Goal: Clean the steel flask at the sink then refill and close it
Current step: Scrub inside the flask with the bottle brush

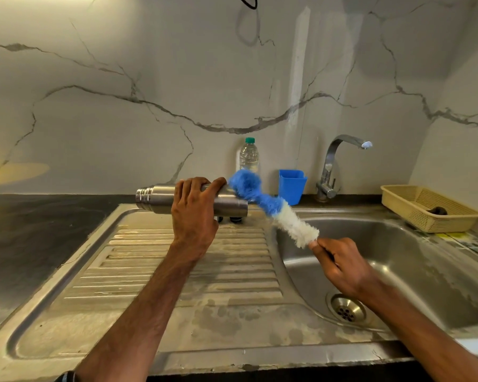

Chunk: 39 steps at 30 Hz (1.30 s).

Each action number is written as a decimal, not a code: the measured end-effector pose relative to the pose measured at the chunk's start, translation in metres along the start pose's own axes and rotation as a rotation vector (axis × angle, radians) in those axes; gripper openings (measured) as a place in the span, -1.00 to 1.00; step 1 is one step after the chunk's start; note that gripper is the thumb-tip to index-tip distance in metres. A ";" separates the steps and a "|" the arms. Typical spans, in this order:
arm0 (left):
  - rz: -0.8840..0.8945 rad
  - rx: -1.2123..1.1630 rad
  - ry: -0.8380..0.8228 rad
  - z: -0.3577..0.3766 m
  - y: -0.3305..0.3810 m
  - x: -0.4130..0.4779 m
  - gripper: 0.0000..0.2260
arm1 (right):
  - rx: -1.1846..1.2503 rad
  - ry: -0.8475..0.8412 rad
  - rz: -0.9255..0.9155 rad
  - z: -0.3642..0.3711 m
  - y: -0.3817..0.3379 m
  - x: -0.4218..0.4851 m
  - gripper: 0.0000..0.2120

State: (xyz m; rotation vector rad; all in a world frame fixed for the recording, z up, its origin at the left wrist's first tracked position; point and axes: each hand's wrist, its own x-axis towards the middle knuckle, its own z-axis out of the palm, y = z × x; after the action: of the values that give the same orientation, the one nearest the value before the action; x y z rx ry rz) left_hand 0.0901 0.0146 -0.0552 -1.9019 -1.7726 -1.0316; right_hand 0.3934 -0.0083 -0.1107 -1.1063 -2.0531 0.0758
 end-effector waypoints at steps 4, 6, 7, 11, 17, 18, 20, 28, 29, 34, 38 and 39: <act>0.023 -0.002 0.021 0.002 0.000 -0.002 -0.19 | 0.004 0.008 0.065 -0.002 -0.002 0.002 -0.57; 0.045 -0.005 0.027 0.003 0.001 -0.003 -0.18 | 0.008 -0.001 0.049 -0.003 -0.003 0.000 -0.56; 0.049 -0.014 0.031 0.004 0.001 -0.003 -0.18 | 0.016 -0.008 0.039 -0.003 -0.003 0.000 -0.56; 0.084 -0.017 0.042 0.006 -0.001 -0.002 -0.19 | -0.019 -0.018 0.102 -0.006 -0.001 0.002 -0.57; 0.129 -0.045 0.049 0.012 0.001 -0.003 -0.21 | 0.013 -0.042 0.087 -0.008 0.004 -0.008 -0.59; 0.136 -0.043 0.048 0.012 0.001 -0.003 -0.21 | 0.010 -0.047 0.077 -0.010 0.004 -0.008 -0.58; 0.133 -0.050 0.047 0.013 -0.001 -0.002 -0.21 | 0.021 -0.076 0.042 -0.010 0.005 -0.010 -0.59; 0.189 -0.087 0.014 0.016 -0.003 -0.001 -0.20 | 0.062 -0.092 0.155 -0.004 0.012 -0.009 -0.54; 0.195 -0.093 0.015 0.017 -0.003 0.000 -0.20 | 0.104 -0.109 0.178 -0.003 0.014 -0.008 -0.55; 0.212 -0.143 0.055 0.015 0.000 0.002 -0.19 | 0.646 -0.205 0.435 -0.005 0.017 -0.007 -0.57; 0.167 -0.220 0.082 0.012 -0.001 0.003 -0.17 | 0.790 -0.251 0.526 -0.007 0.012 -0.004 -0.58; 0.155 -0.242 0.092 0.012 -0.002 0.003 -0.16 | 0.790 -0.286 0.531 -0.007 0.012 -0.004 -0.57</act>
State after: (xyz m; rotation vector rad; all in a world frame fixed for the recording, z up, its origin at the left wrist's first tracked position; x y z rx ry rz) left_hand 0.0908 0.0255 -0.0614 -2.0576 -1.4803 -1.3021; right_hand 0.4074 -0.0059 -0.1124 -1.1081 -1.6316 1.2509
